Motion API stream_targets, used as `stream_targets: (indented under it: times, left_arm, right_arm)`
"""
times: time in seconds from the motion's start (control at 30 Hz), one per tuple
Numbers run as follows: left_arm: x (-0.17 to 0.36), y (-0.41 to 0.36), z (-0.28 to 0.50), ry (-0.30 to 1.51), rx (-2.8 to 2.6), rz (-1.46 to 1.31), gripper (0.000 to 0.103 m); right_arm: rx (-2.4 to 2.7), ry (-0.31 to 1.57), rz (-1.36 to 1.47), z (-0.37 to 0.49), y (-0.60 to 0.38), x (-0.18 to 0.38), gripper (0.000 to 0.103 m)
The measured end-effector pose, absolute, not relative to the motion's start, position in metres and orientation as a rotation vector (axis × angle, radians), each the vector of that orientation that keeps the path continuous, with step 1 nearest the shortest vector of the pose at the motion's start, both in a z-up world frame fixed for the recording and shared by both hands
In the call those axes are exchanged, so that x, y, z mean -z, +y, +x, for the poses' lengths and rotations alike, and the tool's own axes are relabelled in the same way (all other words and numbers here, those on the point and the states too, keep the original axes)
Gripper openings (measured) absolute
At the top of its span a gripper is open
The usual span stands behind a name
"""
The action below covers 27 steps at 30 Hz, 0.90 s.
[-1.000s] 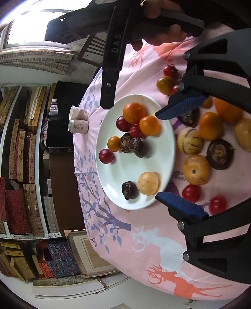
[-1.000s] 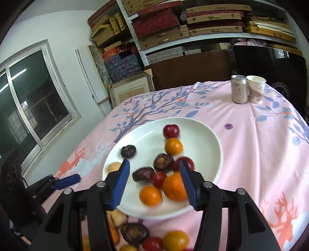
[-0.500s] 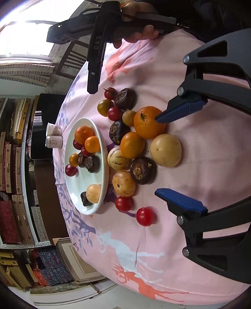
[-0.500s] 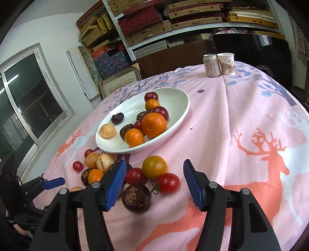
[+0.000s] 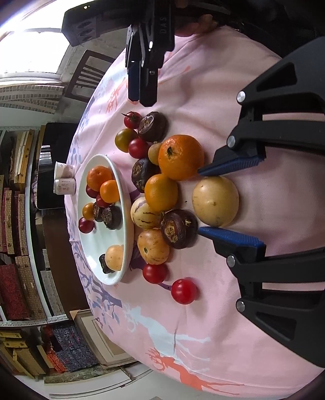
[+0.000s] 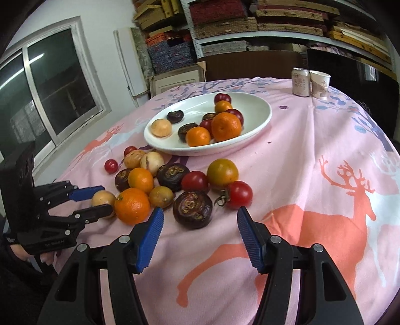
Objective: Organize fruits
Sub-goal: 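Grasp a pale brown round fruit with the left tool while the right tool grasps a mangosteen, then carry the pale fruit onto the plate with the left tool while the right tool carries the mangosteen there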
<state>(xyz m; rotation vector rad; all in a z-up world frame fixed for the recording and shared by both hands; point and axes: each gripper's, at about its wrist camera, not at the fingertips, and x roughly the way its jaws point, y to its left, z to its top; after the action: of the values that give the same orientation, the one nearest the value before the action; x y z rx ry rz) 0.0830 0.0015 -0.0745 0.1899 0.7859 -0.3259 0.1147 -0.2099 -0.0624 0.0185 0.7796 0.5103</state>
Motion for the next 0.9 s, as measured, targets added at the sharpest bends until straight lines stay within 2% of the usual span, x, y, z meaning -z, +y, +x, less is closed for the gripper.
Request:
stream_targets:
  times: [0.47, 0.53, 0.57, 0.6, 0.8, 0.9]
  left_arm:
    - [0.067, 0.0, 0.075, 0.777, 0.311, 0.201, 0.041]
    - [0.067, -0.003, 0.073, 0.774, 0.312, 0.206, 0.041]
    - [0.066, -0.003, 0.072, 0.77, 0.318, 0.199, 0.041]
    - [0.065, -0.003, 0.071, 0.767, 0.323, 0.189, 0.041]
    - [0.055, -0.001, 0.063, 0.744, 0.316, 0.181, 0.042]
    - [0.054, 0.001, 0.061, 0.734, 0.295, 0.192, 0.048]
  right_arm:
    - [-0.514, 0.907, -0.098, 0.138, -0.172, 0.072, 0.058]
    - [-0.509, 0.918, -0.096, 0.141, -0.172, 0.074, 0.053]
    - [-0.506, 0.92, -0.093, 0.142, -0.171, 0.075, 0.045]
    - [-0.507, 0.924, -0.087, 0.143, -0.172, 0.075, 0.042]
    - [-0.512, 0.916, -0.045, 0.144, -0.177, 0.075, 0.041]
    - [-0.52, 0.906, -0.026, 0.143, -0.18, 0.074, 0.041]
